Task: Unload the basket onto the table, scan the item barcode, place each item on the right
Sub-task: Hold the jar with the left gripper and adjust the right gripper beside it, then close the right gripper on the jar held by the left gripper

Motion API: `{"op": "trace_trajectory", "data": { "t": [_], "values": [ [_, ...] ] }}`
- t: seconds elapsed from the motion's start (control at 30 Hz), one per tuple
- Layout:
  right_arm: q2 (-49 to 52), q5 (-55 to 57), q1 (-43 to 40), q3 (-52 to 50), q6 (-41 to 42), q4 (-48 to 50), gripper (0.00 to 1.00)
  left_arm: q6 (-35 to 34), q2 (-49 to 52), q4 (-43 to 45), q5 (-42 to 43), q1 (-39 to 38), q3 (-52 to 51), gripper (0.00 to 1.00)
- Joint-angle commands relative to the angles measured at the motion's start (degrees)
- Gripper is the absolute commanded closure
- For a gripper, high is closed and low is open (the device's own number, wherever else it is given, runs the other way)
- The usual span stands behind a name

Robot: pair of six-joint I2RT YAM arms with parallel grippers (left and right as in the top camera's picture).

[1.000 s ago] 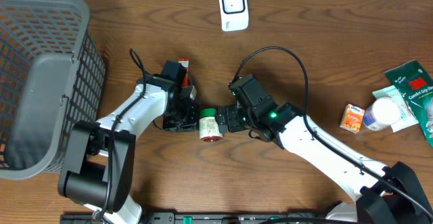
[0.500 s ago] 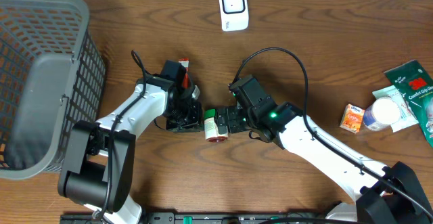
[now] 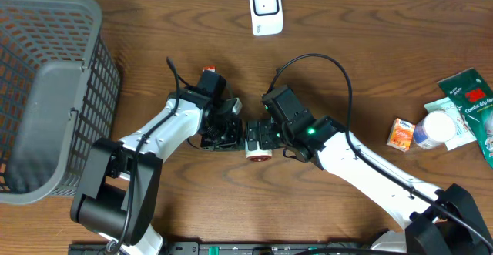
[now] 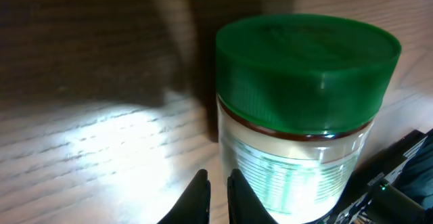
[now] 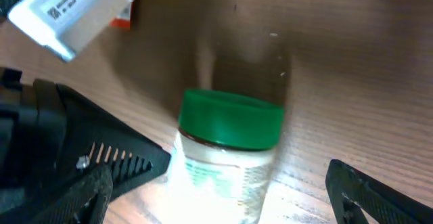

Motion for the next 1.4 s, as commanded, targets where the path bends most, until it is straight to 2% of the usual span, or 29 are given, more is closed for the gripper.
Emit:
{"op": "trace_trajectory", "data": {
  "t": [0.0, 0.13, 0.27, 0.73, 0.9, 1.2, 1.37],
  "values": [
    [1.2, 1.6, -0.3, 0.0, 1.6, 0.0, 0.03, -0.1, -1.2, 0.1, 0.5, 0.1, -0.1, 0.89],
    [2.9, 1.5, -0.7, 0.0, 3.0, -2.4, 0.03, -0.1, -1.2, 0.1, 0.5, -0.6, -0.1, 0.88],
    [4.8, 1.6, -0.3, 0.0, 3.7, -2.4, 0.08, -0.1, -1.2, 0.8, 0.5, -1.7, -0.1, 0.88],
    [4.8, 3.1, -0.4, 0.4, 3.8, -4.8, 0.15, -0.3, -1.2, 2.9, 0.5, -3.6, -0.1, 0.88],
    [5.0, 4.5, -0.3, 0.4, 4.6, -5.6, 0.16, -0.3, -1.2, 3.0, 0.5, -3.7, -0.1, 0.92],
    [5.0, 7.3, -0.1, 0.4, 4.3, -5.8, 0.14, 0.0, -1.2, 3.1, 0.6, -3.8, -0.1, 0.92],
    [5.0, 7.4, 0.0, 0.4, 2.8, -5.8, 0.18, 2.3, -1.2, 3.1, -1.6, -3.8, -0.1, 0.92]
  ]
}}
